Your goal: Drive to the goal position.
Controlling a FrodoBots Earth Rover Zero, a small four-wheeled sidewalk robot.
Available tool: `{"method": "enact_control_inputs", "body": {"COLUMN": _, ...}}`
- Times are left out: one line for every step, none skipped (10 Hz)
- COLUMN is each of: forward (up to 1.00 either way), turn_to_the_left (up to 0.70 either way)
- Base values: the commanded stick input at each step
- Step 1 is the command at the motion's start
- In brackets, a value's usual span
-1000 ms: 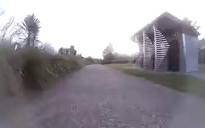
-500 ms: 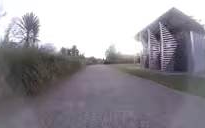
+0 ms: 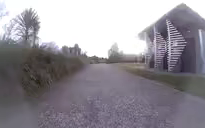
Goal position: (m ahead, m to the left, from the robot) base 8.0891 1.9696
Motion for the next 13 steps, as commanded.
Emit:
{"method": "enact_control_inputs", "body": {"forward": 0.85, "turn_to_the_left": 0.0}}
{"method": "enact_control_inputs", "body": {"forward": 0.85, "turn_to_the_left": 0.0}}
{"method": "enact_control_inputs", "body": {"forward": 0.85, "turn_to_the_left": 0.0}}
{"method": "enact_control_inputs", "body": {"forward": 0.85, "turn_to_the_left": 0.0}}
{"method": "enact_control_inputs", "body": {"forward": 0.85, "turn_to_the_left": 0.0}}
{"method": "enact_control_inputs", "body": {"forward": 0.85, "turn_to_the_left": 0.0}}
{"method": "enact_control_inputs", "body": {"forward": 0.85, "turn_to_the_left": -0.19}}
{"method": "enact_control_inputs", "body": {"forward": 0.85, "turn_to_the_left": -0.25}}
{"method": "enact_control_inputs", "body": {"forward": 0.85, "turn_to_the_left": -0.31}}
{"method": "enact_control_inputs", "body": {"forward": 0.85, "turn_to_the_left": -0.34}}
{"method": "enact_control_inputs", "body": {"forward": 0.85, "turn_to_the_left": -0.34}}
{"method": "enact_control_inputs", "body": {"forward": 0.85, "turn_to_the_left": -0.34}}
{"method": "enact_control_inputs", "body": {"forward": 0.85, "turn_to_the_left": -0.1}}
